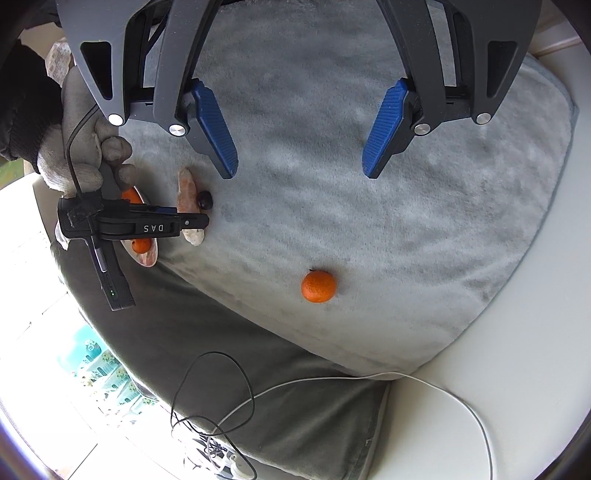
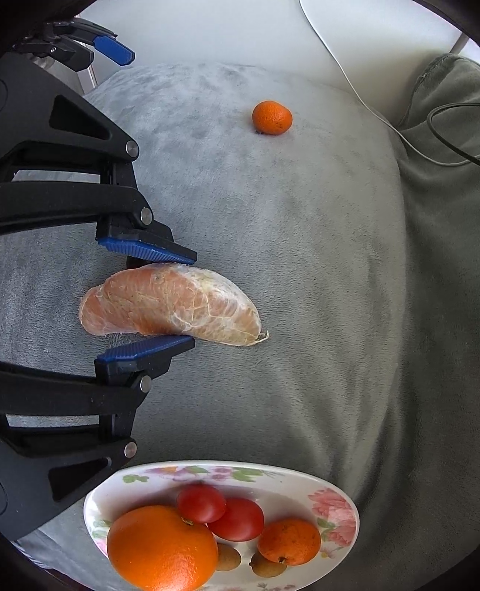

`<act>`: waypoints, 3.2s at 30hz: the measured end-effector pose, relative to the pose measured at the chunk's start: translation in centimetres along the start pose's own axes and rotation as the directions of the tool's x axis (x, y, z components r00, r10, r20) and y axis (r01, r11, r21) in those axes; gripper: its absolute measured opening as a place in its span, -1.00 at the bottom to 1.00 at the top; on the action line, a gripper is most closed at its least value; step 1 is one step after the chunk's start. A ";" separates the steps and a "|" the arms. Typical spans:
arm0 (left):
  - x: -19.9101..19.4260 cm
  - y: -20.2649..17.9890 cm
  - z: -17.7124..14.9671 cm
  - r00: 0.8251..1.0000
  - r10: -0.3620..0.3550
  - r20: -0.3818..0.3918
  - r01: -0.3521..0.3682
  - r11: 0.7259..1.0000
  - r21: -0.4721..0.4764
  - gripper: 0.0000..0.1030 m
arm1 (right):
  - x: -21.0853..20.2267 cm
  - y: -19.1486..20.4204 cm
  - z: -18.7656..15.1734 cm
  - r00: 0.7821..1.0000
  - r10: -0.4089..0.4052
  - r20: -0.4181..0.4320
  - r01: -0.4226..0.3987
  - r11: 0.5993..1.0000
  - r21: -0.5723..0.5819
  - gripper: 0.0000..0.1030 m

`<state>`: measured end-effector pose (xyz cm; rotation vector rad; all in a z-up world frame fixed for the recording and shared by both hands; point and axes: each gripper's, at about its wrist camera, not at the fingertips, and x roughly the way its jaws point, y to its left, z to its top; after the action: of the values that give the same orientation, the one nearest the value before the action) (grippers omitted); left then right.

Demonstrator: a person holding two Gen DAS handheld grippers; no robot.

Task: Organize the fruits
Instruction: 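Lift and carry the pomelo segment with the right tool over the bowl, then lower the segment into the bowl and open the right tool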

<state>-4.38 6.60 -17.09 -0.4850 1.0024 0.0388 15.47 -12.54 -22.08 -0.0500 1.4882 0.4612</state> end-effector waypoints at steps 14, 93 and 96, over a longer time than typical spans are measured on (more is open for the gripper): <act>0.3 -0.2 0.3 1.000 0.001 -0.005 -0.001 1.000 0.009 0.36 | -0.7 -1.5 -0.6 0.998 0.058 0.017 -0.059 0.998 0.004 -0.25; 2.8 -12.7 2.1 0.998 -0.026 -0.061 0.045 0.944 0.327 0.36 | -10.8 -18.3 -0.4 0.965 -0.088 0.246 0.064 0.992 0.106 -0.24; 2.9 -12.7 2.0 0.998 -0.028 -0.064 0.047 0.944 0.325 0.36 | -10.7 -18.3 -0.6 0.965 -0.087 0.246 0.062 0.992 0.108 -0.23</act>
<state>2.01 -4.45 -13.81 -0.2010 1.0328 -0.1751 20.75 -32.28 -16.30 0.0299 1.2538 0.3190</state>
